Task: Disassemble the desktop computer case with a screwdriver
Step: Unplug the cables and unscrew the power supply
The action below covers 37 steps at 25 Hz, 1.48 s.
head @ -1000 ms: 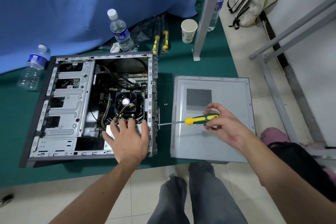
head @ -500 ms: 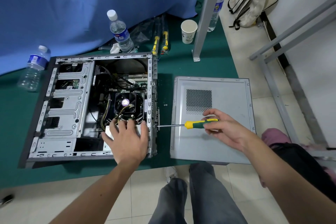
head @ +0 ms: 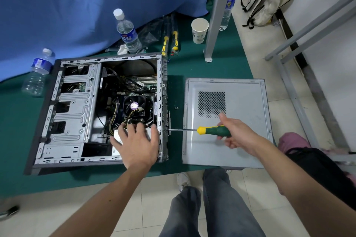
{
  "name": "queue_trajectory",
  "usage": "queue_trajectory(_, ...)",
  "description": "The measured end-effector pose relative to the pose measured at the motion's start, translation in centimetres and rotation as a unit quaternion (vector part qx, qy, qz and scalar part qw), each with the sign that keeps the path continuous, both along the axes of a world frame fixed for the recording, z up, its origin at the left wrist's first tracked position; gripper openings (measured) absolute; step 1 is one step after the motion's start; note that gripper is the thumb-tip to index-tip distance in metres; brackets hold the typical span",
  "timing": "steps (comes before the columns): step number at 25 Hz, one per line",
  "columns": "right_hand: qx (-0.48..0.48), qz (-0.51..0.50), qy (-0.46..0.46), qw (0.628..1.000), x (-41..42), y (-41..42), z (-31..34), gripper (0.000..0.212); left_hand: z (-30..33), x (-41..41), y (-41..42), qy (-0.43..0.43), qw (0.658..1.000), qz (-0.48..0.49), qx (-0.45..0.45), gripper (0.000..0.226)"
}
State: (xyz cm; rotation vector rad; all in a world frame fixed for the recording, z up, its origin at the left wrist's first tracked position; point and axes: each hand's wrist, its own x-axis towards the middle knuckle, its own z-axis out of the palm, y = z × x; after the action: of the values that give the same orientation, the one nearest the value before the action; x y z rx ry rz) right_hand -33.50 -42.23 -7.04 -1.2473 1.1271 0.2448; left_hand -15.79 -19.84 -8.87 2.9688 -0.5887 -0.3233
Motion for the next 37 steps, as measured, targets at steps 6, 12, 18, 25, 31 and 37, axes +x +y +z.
queue_trajectory(6,0.092,-0.145,-0.167,0.971,-0.5,-0.2,-0.4,0.024,0.0,0.0,0.0,-0.004,1.0,-0.001,-0.003,0.059)
queue_trajectory(12,-0.015,-0.082,-0.085,0.993,0.0,0.6,-0.1,0.004,0.0,-0.1,0.3,-0.015,0.999,-0.021,-0.03,0.06)
queue_trajectory(18,0.021,-0.062,-0.049,0.997,0.0,0.5,-0.1,0.025,0.0,-0.2,0.5,-0.03,0.997,-0.048,-0.055,0.056)
queue_trajectory(25,0.082,-0.148,-0.133,0.976,0.2,-0.3,-0.1,0.009,0.0,-0.1,0.7,-0.048,0.992,-0.074,-0.088,0.048)
queue_trajectory(31,0.048,-0.137,-0.123,0.982,0.1,0.2,-0.4,0.005,0.3,-0.2,0.8,-0.049,0.978,-0.121,-0.163,0.048)
queue_trajectory(37,0.048,-0.072,-0.043,0.995,-0.2,0.5,-0.1,0.028,1.8,0.3,0.4,0.0,0.955,-0.199,-0.218,0.024)
